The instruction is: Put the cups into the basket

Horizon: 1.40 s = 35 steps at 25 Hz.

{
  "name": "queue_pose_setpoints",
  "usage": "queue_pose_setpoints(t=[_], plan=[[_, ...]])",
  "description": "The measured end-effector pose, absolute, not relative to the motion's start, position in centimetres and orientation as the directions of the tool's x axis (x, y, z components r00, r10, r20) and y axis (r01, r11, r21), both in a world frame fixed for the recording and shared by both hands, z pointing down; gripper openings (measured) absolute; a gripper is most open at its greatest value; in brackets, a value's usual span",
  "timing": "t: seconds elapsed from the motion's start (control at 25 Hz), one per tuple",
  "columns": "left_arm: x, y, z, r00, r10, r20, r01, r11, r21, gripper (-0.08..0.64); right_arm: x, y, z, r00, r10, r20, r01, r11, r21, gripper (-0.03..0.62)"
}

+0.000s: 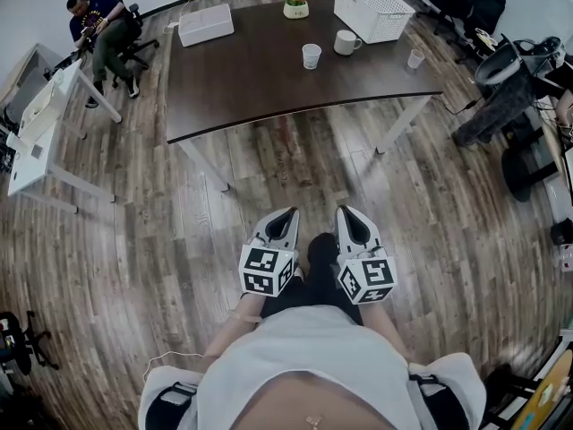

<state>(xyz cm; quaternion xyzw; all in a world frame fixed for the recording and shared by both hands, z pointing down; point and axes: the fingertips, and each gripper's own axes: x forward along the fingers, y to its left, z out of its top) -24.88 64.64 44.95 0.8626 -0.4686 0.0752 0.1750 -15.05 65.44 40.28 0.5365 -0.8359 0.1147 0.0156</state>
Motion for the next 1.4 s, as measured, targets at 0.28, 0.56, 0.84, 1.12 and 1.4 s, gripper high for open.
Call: queue_pose_setpoints(t=[0.28, 0.56, 0.84, 1.12, 1.4], plan=[[-24.2, 62.5, 45.4, 0.546, -0.781, 0.303, -0.837, -0.493, 0.238, 0.011, -14.4, 63.3, 40.9, -0.423, -0.891, 0.168, -0.901, 0.394, -0.179, 0.012], [-23.2, 58.5, 45.1, 0.542, -0.785, 0.298, -0.839, -0.488, 0.24, 0.011, -13.1, 59.2, 40.7, -0.414, -0.895, 0.166, -0.908, 0.391, -0.154, 0.012], [-20.3, 52.5, 44.9, 0.549, -0.78, 0.3, -0.835, -0.499, 0.231, 0.011, -9.9, 53.6, 40.9, -0.398, -0.9, 0.178, -0.913, 0.37, -0.17, 0.012], [-17.2, 46.6, 44.8, 0.56, -0.774, 0.295, -0.828, -0.511, 0.231, 0.011, -7.1, 47.6, 40.9, -0.394, -0.904, 0.169, -0.914, 0.364, -0.181, 0.012], [-14.0, 42.4, 45.1, 0.563, -0.769, 0.303, -0.826, -0.507, 0.247, 0.011, -4.0, 43.3, 41.7, -0.4, -0.901, 0.169, -0.908, 0.365, -0.205, 0.012]])
